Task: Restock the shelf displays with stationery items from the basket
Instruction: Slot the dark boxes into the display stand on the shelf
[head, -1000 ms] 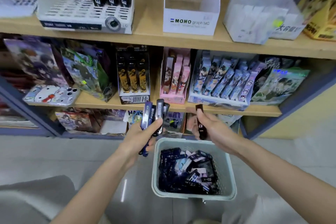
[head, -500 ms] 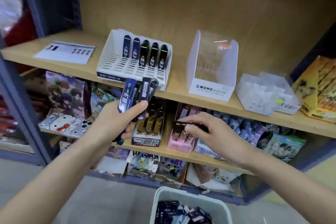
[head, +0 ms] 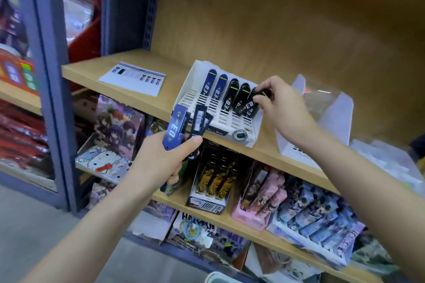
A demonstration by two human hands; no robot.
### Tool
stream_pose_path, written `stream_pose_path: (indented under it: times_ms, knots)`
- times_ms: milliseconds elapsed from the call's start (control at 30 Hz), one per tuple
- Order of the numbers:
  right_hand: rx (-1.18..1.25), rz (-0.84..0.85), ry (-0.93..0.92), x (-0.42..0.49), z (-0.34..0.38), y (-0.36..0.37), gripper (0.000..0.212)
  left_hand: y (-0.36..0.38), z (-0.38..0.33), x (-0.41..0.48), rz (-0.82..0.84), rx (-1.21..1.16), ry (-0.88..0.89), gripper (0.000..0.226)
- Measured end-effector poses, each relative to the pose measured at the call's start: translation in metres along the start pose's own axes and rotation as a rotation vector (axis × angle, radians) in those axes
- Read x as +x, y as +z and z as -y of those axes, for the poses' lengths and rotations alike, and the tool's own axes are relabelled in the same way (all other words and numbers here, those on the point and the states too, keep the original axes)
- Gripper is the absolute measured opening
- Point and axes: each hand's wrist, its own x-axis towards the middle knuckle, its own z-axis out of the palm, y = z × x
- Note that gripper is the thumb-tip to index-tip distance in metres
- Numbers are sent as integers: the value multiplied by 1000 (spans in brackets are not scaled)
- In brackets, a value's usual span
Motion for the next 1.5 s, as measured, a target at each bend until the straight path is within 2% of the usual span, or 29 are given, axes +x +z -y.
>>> stream_pose_path:
  times_ms: [267, 367, 533, 633, 767, 867, 933, 1000, 1167, 1267, 1333, 1500]
  knots:
    - [-123, 109, -78, 19, -1, -1, 7, -7, 8, 7, -25, -9, -10, 33]
    - [-146, 134, -110, 23, 1, 2, 10, -6, 8, 7, -15, -16, -10, 29]
    - [-98, 81, -115, 27, -1, 10, 27, -6, 10, 9, -19, -18, -17, 29]
    - [-16, 64, -74, 27, -6, 9, 15, -8, 14, 11, -20, -17, -29, 31]
    - [-122, 42, -138, 27, -9, 11, 8, -7, 15, 12, -10, -24, -49, 28]
    - [-133, -47, -155, 21, -7, 15, 9, -3, 13, 11, -9, -15, -67, 33]
    - [-48, -134, -161, 6, 2, 18, 7, -2, 14, 10, 1, -1, -77, 34]
    - [63, -125, -160, -15, 16, 24, 5, -1, 14, 9, 21, 12, -95, 33]
    - [128, 197, -64, -51, 42, 42, 13, 5, 15, 7, 62, 50, -104, 40]
    - [299, 240, 58, -49, 42, 41, 4, 6, 16, 5, 83, 65, -107, 35]
    - [415, 268, 172, -46, 40, 37, 7, 6, 15, 5, 89, 52, -104, 23]
    - [574, 280, 324, -49, 35, 29, 6, 6, 8, 3, 65, -21, -100, 20]
